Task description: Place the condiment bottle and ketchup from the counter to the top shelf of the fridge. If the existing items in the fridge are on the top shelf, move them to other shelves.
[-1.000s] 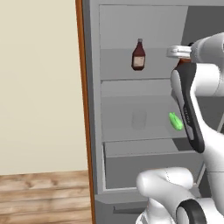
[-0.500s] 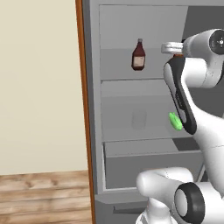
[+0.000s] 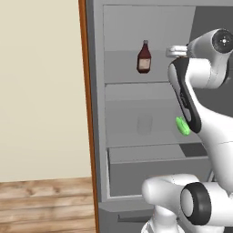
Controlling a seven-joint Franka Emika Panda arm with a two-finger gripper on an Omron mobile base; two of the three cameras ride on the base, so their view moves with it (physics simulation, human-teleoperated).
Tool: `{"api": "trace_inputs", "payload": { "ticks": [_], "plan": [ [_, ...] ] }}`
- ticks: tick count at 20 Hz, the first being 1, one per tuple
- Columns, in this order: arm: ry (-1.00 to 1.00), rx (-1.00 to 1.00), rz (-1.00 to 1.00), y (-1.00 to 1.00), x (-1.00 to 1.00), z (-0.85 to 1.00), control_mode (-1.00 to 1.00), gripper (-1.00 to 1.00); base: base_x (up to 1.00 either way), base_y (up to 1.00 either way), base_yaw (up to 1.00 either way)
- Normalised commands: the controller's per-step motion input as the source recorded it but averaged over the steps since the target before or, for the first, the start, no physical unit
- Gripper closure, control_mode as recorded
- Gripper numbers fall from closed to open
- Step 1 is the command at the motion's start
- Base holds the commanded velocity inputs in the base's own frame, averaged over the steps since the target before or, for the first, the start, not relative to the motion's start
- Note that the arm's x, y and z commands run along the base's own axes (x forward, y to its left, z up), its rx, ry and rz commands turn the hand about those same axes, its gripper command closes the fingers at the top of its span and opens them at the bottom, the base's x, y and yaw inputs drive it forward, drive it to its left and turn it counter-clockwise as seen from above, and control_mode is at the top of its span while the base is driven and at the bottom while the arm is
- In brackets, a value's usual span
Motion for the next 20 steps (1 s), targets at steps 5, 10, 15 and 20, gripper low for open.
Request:
{"api": "trace_inputs", "payload": {
  "ticks": [5, 10, 15, 20],
  "plan": [
    [0.06, -0.01, 0.00, 0.00, 0.04, -0.14, -1.00, 1.00, 0.00, 0.00, 0.00],
    [0.01, 0.00, 0.00, -0.03, 0.12, -0.06, -1.00, 1.00, 0.00, 0.00, 0.00],
    [0.00, 0.00, 0.01, -0.15, 0.34, 0.00, -1.00, 1.00, 0.00, 0.00, 0.00],
    [0.00, 0.00, 0.00, -0.09, 0.42, 0.00, -1.00, 1.00, 0.00, 0.00, 0.00]
  ]
}}
